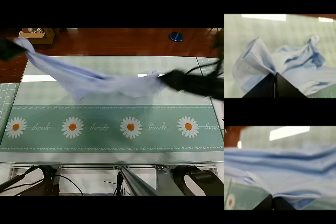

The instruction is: Fold the shirts.

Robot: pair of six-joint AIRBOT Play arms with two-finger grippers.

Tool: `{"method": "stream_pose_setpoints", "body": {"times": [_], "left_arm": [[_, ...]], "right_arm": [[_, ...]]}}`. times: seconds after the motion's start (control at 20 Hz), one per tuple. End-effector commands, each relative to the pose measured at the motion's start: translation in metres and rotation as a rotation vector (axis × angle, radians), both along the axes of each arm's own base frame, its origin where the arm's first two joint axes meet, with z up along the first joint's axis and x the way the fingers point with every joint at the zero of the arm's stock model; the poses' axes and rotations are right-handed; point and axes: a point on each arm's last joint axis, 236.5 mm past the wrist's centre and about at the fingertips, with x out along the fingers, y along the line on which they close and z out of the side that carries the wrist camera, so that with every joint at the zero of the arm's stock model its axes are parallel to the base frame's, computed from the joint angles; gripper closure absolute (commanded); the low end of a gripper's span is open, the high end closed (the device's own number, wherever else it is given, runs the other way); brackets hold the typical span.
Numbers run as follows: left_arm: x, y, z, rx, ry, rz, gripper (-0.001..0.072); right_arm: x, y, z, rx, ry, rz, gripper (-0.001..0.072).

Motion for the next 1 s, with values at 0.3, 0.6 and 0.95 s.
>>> {"method": "stream_pose_setpoints", "body": {"times": [0.3,0.6,0.95], "left_arm": [[-0.209,-0.042,0.299,0.307,-0.810,0.303,0.0689],[-0.298,-0.055,0.277,0.351,-0.747,0.391,0.0689],[-0.319,-0.052,0.216,0.384,-0.511,0.306,0.0689]], "right_arm": [[-0.121,-0.080,0.320,-0.120,-0.754,-0.316,0.0686],[-0.183,-0.097,0.298,-0.336,-0.616,-0.389,0.0686],[-0.197,-0.103,0.268,-0.395,-0.496,-0.388,0.0686]]}}
